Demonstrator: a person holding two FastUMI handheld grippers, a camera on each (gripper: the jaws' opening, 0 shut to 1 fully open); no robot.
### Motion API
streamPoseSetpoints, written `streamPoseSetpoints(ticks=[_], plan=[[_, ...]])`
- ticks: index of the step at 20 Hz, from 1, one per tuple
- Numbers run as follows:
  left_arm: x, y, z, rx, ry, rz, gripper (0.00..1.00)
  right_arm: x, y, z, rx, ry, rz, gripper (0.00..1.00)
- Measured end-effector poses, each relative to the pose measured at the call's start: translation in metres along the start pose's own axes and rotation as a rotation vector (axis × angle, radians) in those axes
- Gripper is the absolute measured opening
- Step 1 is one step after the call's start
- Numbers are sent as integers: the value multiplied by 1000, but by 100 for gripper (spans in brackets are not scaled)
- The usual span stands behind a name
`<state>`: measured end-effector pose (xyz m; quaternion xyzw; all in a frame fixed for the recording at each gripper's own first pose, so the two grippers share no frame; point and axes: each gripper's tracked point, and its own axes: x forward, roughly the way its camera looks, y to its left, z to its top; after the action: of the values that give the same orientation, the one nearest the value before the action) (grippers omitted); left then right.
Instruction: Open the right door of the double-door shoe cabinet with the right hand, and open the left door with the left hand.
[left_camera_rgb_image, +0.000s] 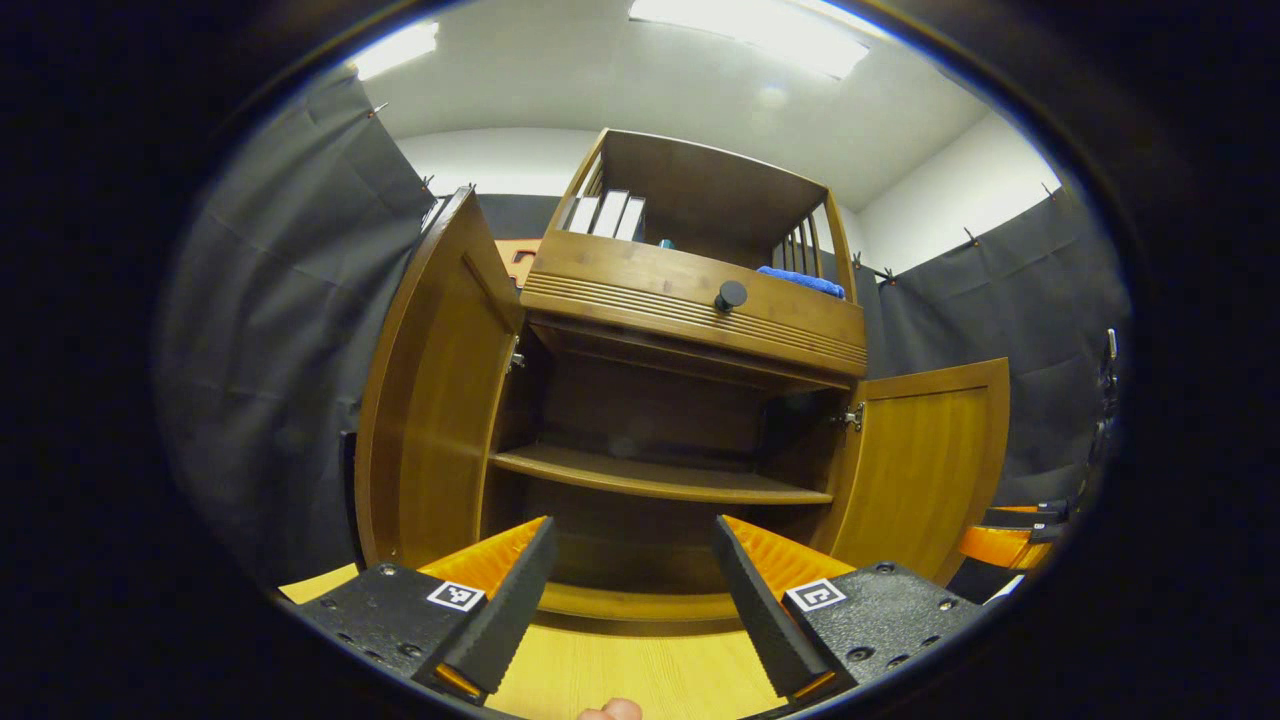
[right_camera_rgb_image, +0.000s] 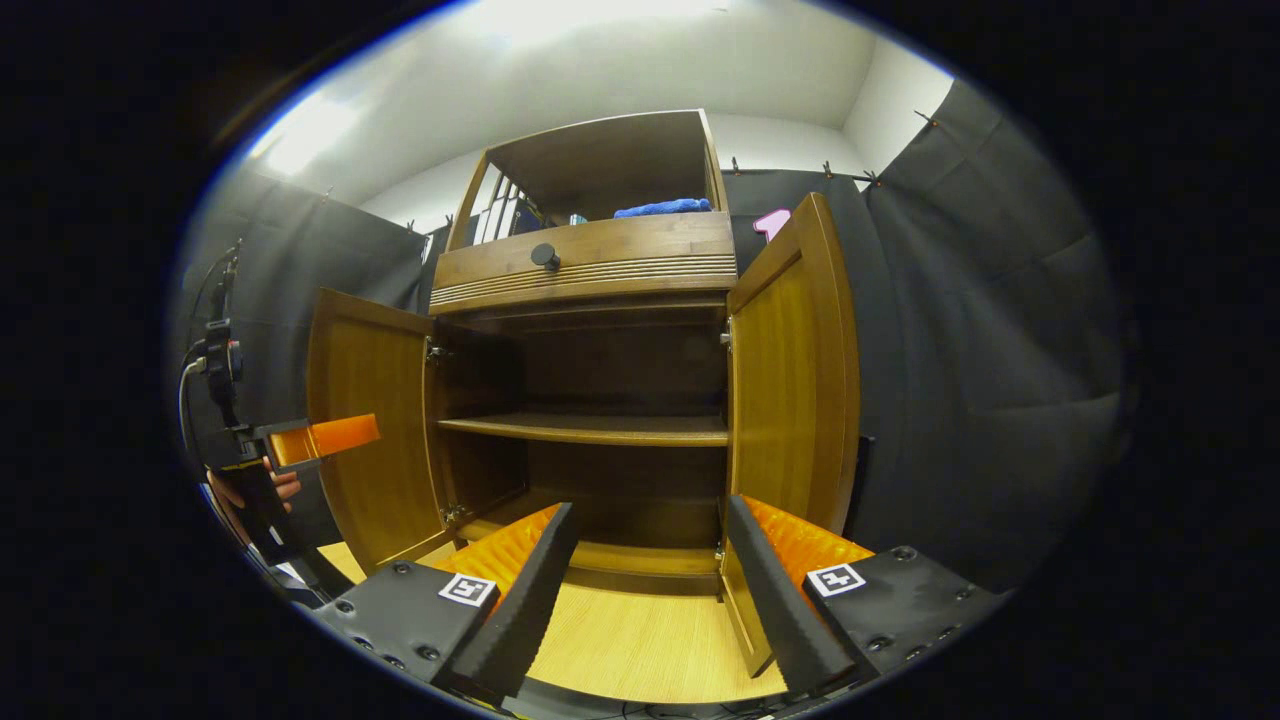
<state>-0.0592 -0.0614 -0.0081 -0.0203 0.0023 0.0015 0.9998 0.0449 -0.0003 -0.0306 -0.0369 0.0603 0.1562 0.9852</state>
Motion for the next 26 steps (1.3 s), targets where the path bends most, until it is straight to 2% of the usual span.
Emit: streamPoseSetpoints(ticks=[2,4,7,8,15,16,18,20,26], plan=[[1,3,-2,1,6,0,95,1,-1,-2,2,3,-8,98],[1,7,-5,3,14,-1,92,3,1,-3,8,4,-11,98],[0,13,-9,27,26,0,95,6,4,-3,9,3,-14,98],[-1,15,-9,38,25,4,92,6,5,-3,8,3,-14,98],[5,13,-11,85,29,-8,92,11,11,-5,10,4,-14,98],[6,14,-12,87,30,-8,95,11,11,-7,10,7,-14,98],[6,15,-15,86,35,-9,92,12,10,-7,11,9,-17,98],[7,16,-15,81,36,-9,95,12,10,-7,11,9,-19,98],[10,17,-14,78,29,-10,95,11,11,-4,2,8,-18,98]])
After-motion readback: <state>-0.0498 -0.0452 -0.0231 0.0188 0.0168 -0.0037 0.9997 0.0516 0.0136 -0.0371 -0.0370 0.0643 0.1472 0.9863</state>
